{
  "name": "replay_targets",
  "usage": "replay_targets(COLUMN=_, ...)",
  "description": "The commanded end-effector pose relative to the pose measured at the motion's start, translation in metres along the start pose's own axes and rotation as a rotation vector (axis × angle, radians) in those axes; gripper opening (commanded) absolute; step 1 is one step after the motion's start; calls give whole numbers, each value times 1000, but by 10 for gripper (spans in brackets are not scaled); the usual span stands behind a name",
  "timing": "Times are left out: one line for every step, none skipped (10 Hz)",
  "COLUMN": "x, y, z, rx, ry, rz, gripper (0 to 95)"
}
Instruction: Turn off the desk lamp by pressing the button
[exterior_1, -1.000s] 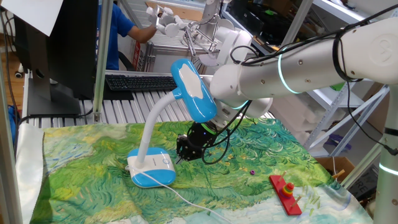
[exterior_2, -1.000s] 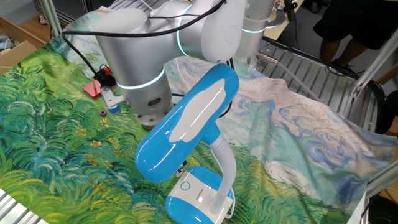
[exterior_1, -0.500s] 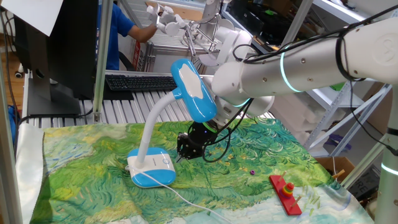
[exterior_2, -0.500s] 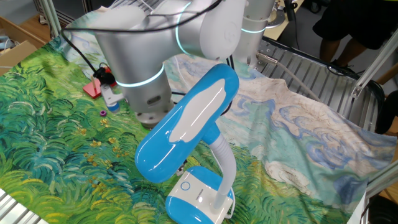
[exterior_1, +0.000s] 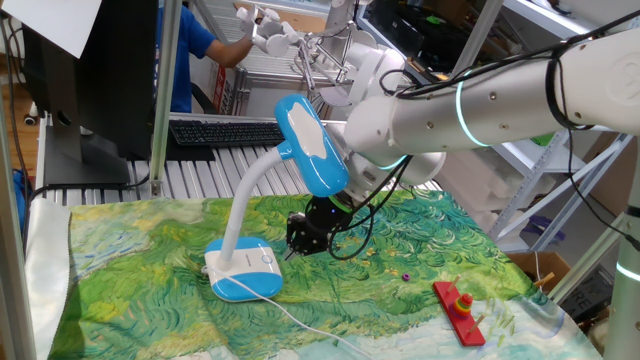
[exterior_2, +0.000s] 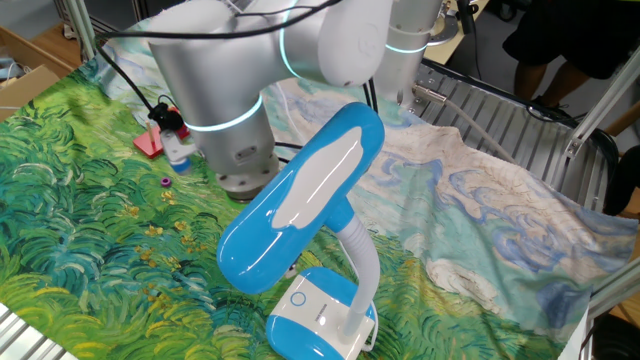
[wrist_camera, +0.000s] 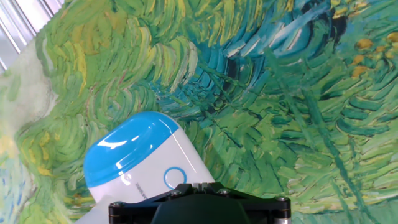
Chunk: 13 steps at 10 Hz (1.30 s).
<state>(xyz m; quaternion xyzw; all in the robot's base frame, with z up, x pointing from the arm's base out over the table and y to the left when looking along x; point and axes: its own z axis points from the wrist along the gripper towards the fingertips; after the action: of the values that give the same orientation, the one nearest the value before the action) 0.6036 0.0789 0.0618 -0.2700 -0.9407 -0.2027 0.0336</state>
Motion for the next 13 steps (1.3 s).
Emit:
replay_targets(x=2, y=1, z=0, rx=-3, ry=-1, rz=3, gripper=0)
replay_targets(x=3, y=2, z=1, rx=-15, ry=7, rz=8, gripper=0)
replay_targets(x=4, y=4, z=3, rx=-23, ry=11, rz=7, gripper=0)
replay_targets(x=5, y=6, z=6, rx=-26, ry=11, rz=9, gripper=0)
replay_targets(x=5, y=8, z=8, rx=-26, ry=10, rz=8, gripper=0)
replay_targets(x=6, y=10, z=10, rx=-27, ry=7, rz=7, gripper=0)
replay_targets(x=6, y=13, z=12, rx=-27, ry=4, rz=9, gripper=0)
replay_targets(x=5, y=15, z=14, rx=-28, ry=2, rz=9, gripper=0)
replay_targets(x=3, y=17, z=15, rx=-29, ry=0, rz=10, gripper=0)
replay_targets(x=0, y=20, z=15, rx=-29, ry=0, rz=11, gripper=0)
replay_targets(x=-5, y=26, z=15, rx=-26, ry=2, rz=18, gripper=0)
replay_targets(x=-8, y=31, z=16, rx=-20, ry=-1, rz=22, gripper=0)
replay_targets(x=-8, y=33, z=17, rx=-18, ry=-3, rz=23, gripper=0)
